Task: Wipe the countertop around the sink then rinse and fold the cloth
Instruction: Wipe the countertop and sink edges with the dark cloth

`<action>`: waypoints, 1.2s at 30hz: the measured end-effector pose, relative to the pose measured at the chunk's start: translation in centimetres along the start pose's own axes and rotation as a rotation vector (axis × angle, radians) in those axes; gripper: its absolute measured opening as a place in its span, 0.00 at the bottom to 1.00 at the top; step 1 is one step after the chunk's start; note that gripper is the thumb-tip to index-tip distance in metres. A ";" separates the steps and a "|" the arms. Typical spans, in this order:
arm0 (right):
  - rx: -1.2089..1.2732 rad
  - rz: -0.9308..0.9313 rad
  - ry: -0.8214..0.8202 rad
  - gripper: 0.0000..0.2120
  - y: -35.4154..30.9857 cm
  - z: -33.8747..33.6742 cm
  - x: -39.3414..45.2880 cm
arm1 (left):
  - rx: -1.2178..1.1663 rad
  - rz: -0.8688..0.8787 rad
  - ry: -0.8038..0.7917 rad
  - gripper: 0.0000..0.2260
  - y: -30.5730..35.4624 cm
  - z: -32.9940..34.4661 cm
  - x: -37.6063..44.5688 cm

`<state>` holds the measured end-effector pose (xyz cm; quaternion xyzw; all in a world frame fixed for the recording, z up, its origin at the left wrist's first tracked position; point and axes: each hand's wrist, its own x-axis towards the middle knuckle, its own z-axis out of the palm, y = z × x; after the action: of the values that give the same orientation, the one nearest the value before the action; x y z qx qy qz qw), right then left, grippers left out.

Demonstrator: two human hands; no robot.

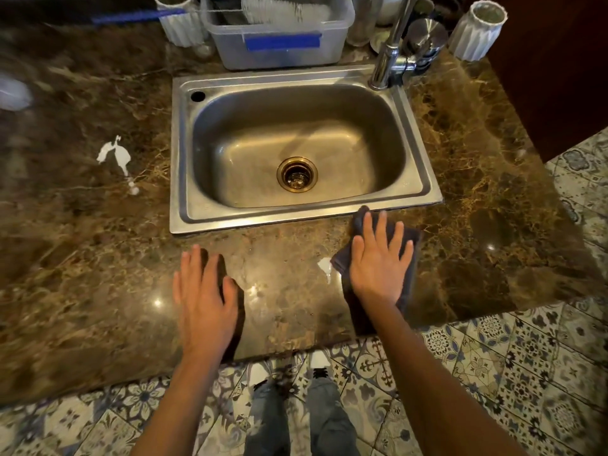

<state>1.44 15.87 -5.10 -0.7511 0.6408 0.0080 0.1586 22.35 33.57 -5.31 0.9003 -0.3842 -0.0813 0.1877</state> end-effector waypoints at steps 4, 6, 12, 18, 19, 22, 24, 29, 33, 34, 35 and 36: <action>-0.078 -0.321 -0.121 0.26 -6.5 1.8 -2.3 | 0.137 0.002 -0.032 0.25 -2.7 -0.2 -0.3; -0.127 -0.474 -0.135 0.26 -7.8 3.0 -5.5 | 0.127 0.012 -0.031 0.25 -2.7 -0.1 -0.3; -0.235 -0.412 -0.155 0.27 -1.2 2.2 -10.2 | 0.148 0.038 -0.038 0.24 -2.9 -0.2 -0.3; -0.166 0.018 -0.011 0.30 -0.6 1.4 -3.8 | 0.202 0.035 -0.063 0.24 -2.5 -0.2 -0.5; -0.162 0.035 0.006 0.30 -2.2 1.7 -2.9 | 0.198 0.033 -0.066 0.24 -2.4 -0.2 -0.4; -0.183 -0.118 0.020 0.30 -7.5 2.8 -2.7 | 0.172 0.034 -0.071 0.23 -2.2 -0.2 -0.3; -0.202 -0.312 -0.043 0.30 -10.2 4.1 -4.6 | 0.143 0.030 -0.063 0.24 -2.5 -0.1 -0.3; -0.250 -0.616 -0.136 0.29 -8.2 5.2 -11.8 | 0.131 0.025 -0.066 0.24 -3.0 -0.2 -0.4; -0.272 -0.479 -0.117 0.29 -0.8 3.7 -12.5 | 0.181 0.022 -0.061 0.24 -2.8 -0.2 -0.5; -0.273 -0.400 -0.101 0.29 0.4 3.1 -11.4 | 0.185 0.025 -0.058 0.24 -2.8 -0.3 -0.5; -0.277 -0.326 -0.090 0.29 1.2 2.4 -9.9 | 0.185 0.027 -0.056 0.24 -2.7 -0.3 -0.5; -0.278 -0.262 -0.079 0.29 1.6 1.8 -8.3 | 0.185 0.027 -0.055 0.24 -2.7 -0.3 -0.5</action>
<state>-1.24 24.05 -5.36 -0.8420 0.5234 0.1050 0.0779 23.91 35.74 -6.13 0.9059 -0.4072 -0.0674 0.0944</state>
